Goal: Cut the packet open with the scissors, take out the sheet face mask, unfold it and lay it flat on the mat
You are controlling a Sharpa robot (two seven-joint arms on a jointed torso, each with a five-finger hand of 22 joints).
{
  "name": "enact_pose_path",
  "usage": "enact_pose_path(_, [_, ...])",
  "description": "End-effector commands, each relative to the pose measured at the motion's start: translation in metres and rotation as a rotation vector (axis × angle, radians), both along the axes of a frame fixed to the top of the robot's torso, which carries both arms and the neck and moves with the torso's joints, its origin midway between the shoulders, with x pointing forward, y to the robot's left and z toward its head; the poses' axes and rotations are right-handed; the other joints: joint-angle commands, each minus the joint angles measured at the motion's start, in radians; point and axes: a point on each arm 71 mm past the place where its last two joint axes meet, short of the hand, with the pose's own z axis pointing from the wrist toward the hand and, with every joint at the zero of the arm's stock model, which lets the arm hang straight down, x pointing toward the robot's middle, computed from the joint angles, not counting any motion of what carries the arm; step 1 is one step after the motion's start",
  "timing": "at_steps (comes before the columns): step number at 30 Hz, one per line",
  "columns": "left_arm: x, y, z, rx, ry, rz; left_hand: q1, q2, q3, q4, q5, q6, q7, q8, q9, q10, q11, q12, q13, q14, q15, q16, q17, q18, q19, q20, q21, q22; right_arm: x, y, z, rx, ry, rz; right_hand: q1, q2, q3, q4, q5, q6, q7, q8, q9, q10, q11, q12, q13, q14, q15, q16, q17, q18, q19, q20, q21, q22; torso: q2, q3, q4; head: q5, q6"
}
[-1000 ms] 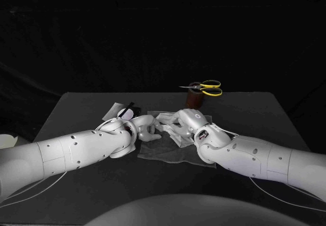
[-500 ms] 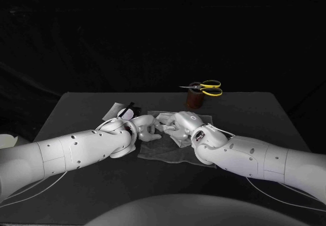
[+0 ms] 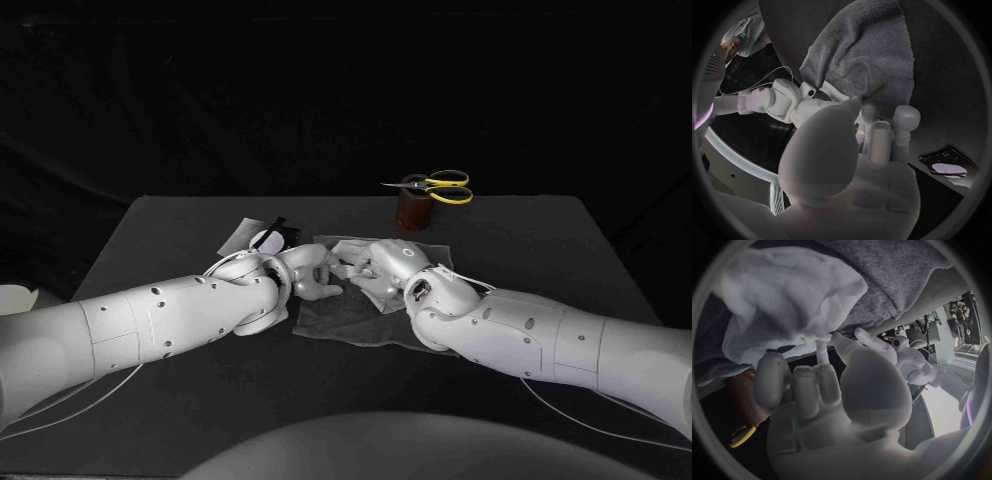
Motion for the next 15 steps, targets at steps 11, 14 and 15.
enact_pose_path(11, [-0.0028,0.0002,-0.0044,0.016,0.037,-0.006,-0.002,-0.005,0.007,0.001,-0.004,0.007,0.003,-0.003,0.001,0.003,0.000,0.008,0.004,0.001,0.006,0.005,0.002,0.000,-0.009,0.001,-0.001,0.001,-0.0001,0.0036,-0.0020,-0.051,-0.012,0.012,0.041,0.009,0.007,-0.019,-0.002,0.027,-0.010,0.013,0.006,0.074,-0.015,0.007,0.203,0.109,-0.025,0.008,0.239,0.002,0.010,-0.012,0.008,0.132,0.000,-0.0007,0.0000,0.002,0.000])
enact_pose_path(14, [-0.0028,0.0007,-0.0044,0.017,0.038,-0.005,-0.003,-0.005,0.008,0.001,-0.004,0.008,0.003,-0.003,0.001,0.004,0.000,0.009,0.005,0.001,0.006,0.005,0.002,0.000,-0.009,0.002,-0.001,0.002,0.0002,0.0033,-0.0022,-0.056,-0.015,0.011,0.048,0.010,0.009,-0.023,-0.002,0.031,-0.012,0.014,0.007,0.075,-0.016,0.009,0.204,0.109,-0.026,0.009,0.240,0.002,0.010,-0.013,0.009,0.132,0.000,-0.0005,0.0002,0.002,0.000])
enact_pose_path(15, [-0.0028,0.0007,-0.0044,0.017,0.038,-0.005,-0.003,-0.005,0.008,0.001,-0.004,0.008,0.003,-0.003,0.001,0.004,0.000,0.009,0.005,0.001,0.006,0.005,0.002,0.000,-0.009,0.002,-0.001,0.002,0.0002,0.0033,-0.0022,-0.057,-0.017,0.012,0.049,0.010,0.009,-0.024,-0.002,0.032,-0.012,0.015,0.007,0.075,-0.017,0.008,0.204,0.109,-0.027,0.008,0.240,0.002,0.010,-0.013,0.008,0.132,0.000,-0.0005,0.0000,0.002,0.000])
